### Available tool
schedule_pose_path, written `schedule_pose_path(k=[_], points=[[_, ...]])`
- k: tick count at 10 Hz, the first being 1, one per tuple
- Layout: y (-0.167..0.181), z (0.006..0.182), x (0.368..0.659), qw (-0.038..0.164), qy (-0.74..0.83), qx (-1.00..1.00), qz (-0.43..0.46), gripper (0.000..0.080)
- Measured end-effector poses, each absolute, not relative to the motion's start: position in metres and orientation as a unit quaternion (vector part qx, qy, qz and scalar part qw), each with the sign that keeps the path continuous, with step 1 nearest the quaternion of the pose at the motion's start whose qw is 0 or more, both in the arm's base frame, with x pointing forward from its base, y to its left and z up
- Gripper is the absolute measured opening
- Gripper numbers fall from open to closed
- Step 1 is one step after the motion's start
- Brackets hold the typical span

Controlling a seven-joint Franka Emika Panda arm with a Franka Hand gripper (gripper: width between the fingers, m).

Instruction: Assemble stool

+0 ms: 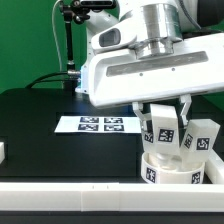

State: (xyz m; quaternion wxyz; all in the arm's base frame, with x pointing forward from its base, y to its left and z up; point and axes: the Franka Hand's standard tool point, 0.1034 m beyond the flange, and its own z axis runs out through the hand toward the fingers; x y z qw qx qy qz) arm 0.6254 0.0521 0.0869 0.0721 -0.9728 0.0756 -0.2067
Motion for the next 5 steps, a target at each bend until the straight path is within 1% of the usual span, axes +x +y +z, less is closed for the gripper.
schedule_pose_path(k=[5], points=[[0.0544, 0.0858, 0.6249, 0.073, 0.074, -0.973, -0.205, 0.0320]])
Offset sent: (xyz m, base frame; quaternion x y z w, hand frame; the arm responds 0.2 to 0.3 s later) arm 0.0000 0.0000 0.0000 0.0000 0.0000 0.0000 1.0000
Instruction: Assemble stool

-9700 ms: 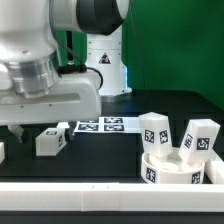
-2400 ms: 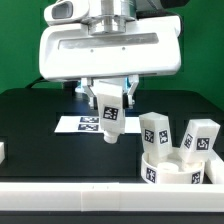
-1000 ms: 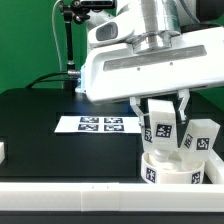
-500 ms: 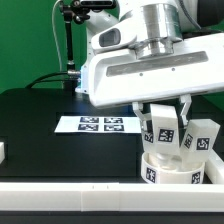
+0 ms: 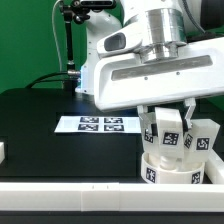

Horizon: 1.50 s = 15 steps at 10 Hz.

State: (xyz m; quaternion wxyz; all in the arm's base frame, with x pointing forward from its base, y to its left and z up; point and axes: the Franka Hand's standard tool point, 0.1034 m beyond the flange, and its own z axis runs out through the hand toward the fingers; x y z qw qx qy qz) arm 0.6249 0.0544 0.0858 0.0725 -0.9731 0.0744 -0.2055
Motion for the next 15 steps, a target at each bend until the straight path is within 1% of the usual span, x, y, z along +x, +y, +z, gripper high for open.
schedule_pose_path(k=[1, 5, 9, 11, 15], points=[[0.054, 0.085, 0.625, 0.072, 0.074, -0.973, -0.205, 0.0320], [0.056, 0.074, 0.622, 0.070, 0.073, -0.974, -0.202, 0.0320], [0.053, 0.074, 0.620, 0.060, 0.075, -0.970, -0.223, 0.0320], [0.048, 0.073, 0.613, 0.047, 0.078, -0.965, -0.244, 0.0320], [0.047, 0.073, 0.612, 0.045, 0.082, -0.964, -0.249, 0.0320]])
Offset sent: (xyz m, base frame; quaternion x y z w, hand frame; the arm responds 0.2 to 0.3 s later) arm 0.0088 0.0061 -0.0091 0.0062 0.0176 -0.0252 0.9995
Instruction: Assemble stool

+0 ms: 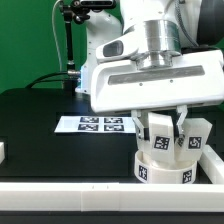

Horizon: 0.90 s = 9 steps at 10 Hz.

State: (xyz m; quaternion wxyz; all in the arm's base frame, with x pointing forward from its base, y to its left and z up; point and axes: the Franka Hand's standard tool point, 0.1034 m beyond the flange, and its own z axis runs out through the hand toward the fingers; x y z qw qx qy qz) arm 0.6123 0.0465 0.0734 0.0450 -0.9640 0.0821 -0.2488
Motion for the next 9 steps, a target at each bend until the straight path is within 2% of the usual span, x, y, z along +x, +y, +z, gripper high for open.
schedule_pose_path(k=[2, 7, 8, 9], points=[[0.0365, 0.0703, 0.6054, 0.032, 0.103, -0.954, -0.282, 0.0320], [0.0396, 0.0673, 0.6030, 0.039, 0.110, -0.955, -0.272, 0.0326], [0.0408, 0.0669, 0.6027, 0.042, 0.109, -0.957, -0.265, 0.0497], [0.0423, 0.0737, 0.6050, 0.049, 0.108, -0.960, -0.253, 0.0621]])
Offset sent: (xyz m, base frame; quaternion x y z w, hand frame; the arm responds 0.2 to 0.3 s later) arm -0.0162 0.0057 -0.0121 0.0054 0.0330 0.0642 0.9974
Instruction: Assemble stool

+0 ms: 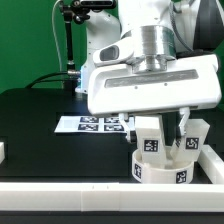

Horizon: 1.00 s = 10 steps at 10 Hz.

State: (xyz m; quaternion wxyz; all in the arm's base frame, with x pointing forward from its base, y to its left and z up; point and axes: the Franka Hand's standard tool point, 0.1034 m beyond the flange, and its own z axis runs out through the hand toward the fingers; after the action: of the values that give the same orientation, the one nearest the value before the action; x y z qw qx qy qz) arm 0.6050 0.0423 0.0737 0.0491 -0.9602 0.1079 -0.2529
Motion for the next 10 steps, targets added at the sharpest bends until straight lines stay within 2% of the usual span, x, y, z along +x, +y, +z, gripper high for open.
schedule_pose_path(k=[6, 10], points=[[0.031, 0.107, 0.611, 0.054, 0.106, -0.960, -0.252, 0.0649], [0.030, 0.109, 0.615, 0.057, 0.107, -0.961, -0.247, 0.0649]])
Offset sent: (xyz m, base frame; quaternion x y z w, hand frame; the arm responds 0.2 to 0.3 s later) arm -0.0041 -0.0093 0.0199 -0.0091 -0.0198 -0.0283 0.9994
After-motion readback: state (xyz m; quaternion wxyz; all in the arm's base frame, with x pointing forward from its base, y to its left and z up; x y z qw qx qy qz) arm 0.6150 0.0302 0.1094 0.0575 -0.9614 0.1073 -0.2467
